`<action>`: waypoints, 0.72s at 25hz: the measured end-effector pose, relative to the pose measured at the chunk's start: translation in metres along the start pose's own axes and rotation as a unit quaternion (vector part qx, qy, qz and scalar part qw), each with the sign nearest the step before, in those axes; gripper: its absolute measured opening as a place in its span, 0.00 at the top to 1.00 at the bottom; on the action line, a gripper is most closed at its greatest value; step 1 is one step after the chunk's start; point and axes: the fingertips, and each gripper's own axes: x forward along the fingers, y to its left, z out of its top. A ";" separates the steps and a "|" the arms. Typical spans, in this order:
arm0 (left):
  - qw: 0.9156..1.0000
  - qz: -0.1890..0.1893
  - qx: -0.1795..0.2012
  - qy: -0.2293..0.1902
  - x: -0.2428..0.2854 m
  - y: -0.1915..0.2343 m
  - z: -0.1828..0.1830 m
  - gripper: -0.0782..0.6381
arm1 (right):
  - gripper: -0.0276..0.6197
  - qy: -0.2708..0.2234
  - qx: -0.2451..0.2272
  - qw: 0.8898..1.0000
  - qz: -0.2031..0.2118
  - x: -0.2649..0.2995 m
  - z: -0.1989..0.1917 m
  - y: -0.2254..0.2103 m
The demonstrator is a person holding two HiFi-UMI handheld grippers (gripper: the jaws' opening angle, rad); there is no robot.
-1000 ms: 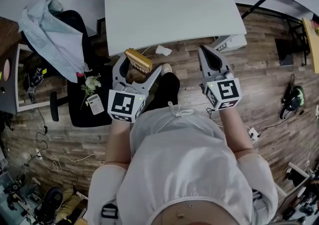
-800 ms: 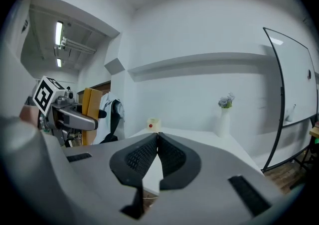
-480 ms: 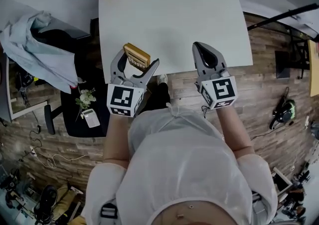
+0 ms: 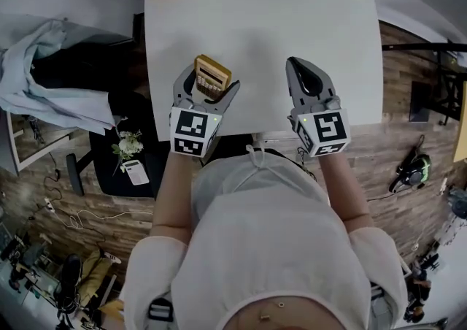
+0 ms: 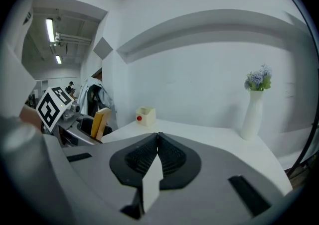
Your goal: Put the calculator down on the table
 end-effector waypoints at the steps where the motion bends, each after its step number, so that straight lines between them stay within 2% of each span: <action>1: 1.000 -0.001 -0.002 0.009 0.009 0.003 -0.003 0.33 | 0.95 0.003 0.000 1.000 0.002 0.006 -0.001 -0.002; 8: 0.997 -0.006 0.000 0.073 0.058 0.009 -0.027 0.33 | 0.95 0.024 0.012 1.000 0.010 0.030 -0.014 -0.015; 13: 0.995 -0.008 0.002 0.097 0.081 0.005 -0.037 0.32 | 0.95 0.032 0.021 0.999 0.013 0.034 -0.020 -0.027; 18: 0.993 0.008 0.011 0.121 0.097 0.003 -0.041 0.33 | 0.95 0.038 0.018 0.998 0.038 0.039 -0.019 -0.035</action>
